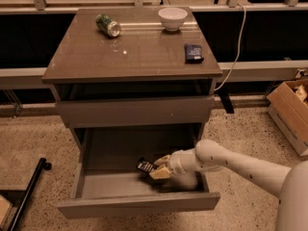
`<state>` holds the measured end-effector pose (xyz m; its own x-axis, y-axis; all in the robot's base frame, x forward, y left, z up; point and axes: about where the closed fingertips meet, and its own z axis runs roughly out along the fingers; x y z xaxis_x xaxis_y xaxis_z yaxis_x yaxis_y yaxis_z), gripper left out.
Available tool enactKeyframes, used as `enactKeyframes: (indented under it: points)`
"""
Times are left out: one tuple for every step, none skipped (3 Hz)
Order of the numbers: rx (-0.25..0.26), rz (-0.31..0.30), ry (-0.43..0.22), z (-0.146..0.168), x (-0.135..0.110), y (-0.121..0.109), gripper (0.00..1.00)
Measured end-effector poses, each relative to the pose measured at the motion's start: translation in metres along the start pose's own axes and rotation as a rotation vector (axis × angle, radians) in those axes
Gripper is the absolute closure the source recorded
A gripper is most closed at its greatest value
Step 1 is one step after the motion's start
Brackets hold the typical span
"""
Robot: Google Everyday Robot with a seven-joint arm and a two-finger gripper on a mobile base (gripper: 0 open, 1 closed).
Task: Place rxbar chocolate into middle drawer
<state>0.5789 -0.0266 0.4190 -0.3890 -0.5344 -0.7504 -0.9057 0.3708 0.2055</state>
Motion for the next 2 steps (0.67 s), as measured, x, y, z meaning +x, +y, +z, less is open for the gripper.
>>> enactKeyframes:
  points:
    - [-0.011, 0.022, -0.003, 0.0105, 0.0124, -0.0002, 0.84]
    - [-0.017, 0.023, -0.003, 0.0133, 0.0128, 0.0016, 0.53]
